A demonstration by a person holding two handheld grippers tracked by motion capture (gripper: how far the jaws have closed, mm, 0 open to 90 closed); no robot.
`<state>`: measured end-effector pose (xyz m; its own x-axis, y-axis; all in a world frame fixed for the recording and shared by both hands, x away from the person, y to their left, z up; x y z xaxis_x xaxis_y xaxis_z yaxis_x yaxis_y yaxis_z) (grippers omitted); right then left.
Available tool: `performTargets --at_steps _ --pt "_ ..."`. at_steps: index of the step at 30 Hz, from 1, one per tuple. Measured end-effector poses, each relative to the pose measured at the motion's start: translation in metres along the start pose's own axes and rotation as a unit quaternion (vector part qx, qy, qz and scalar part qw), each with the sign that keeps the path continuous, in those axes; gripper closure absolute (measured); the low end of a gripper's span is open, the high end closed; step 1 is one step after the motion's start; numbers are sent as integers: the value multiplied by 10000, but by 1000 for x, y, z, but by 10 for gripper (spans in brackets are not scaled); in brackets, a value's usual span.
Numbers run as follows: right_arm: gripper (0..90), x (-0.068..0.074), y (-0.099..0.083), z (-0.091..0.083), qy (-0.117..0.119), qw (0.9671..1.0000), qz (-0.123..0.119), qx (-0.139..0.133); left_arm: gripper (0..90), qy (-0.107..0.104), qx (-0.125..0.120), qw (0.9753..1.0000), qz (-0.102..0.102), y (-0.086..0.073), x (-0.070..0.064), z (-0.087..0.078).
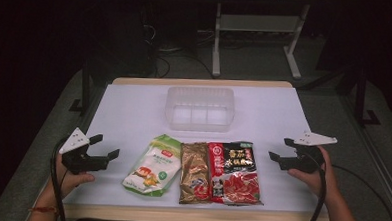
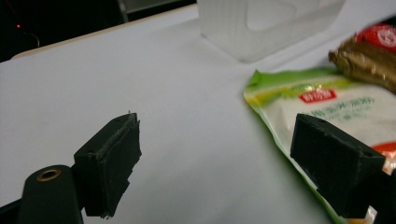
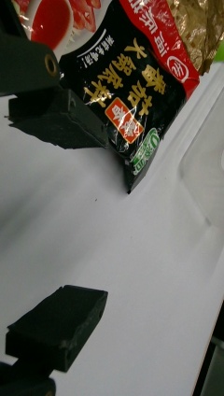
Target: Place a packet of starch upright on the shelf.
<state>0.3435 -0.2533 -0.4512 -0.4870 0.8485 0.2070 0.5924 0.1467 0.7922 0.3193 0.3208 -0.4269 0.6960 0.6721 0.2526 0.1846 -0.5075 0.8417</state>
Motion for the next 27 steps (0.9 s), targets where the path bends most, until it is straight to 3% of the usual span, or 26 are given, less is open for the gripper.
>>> performTargets --at_steps 2,4,7,8,12,17,27 --pt "207 3 1 0 12 10000 -35 6 157 -219 42 9997 49 0 -5 4" --pt "206 4 2 0 10 10000 -80 6 156 -263 206 9991 248 -1 -11 8" --pt "203 6 3 2 -3 9999 -100 24 157 -409 241 9986 250 -1 -15 10" --pt "197 7 3 4 -5 9999 -112 56 157 -457 313 9977 385 -1 -19 12" --pt "191 8 1 8 -13 9999 -111 99 157 -603 273 9971 376 3 -25 15" --pt "191 10 -1 7 -32 9998 -172 117 157 -820 345 9935 716 15 -38 25" --pt "196 15 -6 8 -70 9993 -300 210 158 -1052 213 9898 934 41 -46 45"
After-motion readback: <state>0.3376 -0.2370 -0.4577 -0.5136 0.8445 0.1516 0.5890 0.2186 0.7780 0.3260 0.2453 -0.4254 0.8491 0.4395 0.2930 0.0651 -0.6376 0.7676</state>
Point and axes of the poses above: each handheld gripper's, and its own axes: z roughly forward along the jaws, y roughly out of its top, x roughly to its left, the point moved 5 cm from there along z, roughly forward along the jaws, and after that the axes turned 15 degrees about z, right-handed, at the moved point
